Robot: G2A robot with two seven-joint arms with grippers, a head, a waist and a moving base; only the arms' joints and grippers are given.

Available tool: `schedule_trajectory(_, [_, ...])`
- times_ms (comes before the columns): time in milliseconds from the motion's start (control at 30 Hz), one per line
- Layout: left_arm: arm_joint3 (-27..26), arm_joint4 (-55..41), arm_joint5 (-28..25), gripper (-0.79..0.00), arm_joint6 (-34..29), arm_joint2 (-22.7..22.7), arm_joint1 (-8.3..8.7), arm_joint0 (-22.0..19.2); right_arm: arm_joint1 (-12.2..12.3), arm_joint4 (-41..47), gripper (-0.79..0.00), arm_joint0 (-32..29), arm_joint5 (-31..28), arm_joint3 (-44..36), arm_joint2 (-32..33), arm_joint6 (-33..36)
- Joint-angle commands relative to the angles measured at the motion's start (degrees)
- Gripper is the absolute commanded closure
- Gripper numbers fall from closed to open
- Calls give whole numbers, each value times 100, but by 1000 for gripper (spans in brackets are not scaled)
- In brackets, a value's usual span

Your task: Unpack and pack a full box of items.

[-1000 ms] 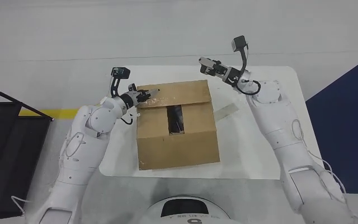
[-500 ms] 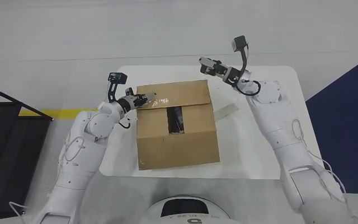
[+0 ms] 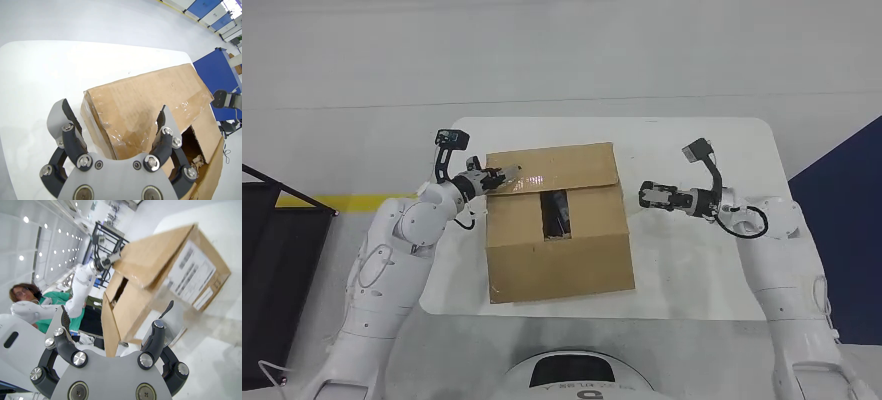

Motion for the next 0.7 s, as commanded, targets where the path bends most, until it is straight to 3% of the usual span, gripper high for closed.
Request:
schedule_trajectory(0, [0,0,0,-785,0,0,0,0,58,310,-785,-212,138,-228,52,116])
schedule_trajectory(367, [0,0,0,-785,0,0,0,0,314,95,-785,-527,736,-435,-128,714])
schedule_trajectory(667, [0,0,0,-785,0,0,0,0,469,1133,-785,-287,1199,-496,-826,1178])
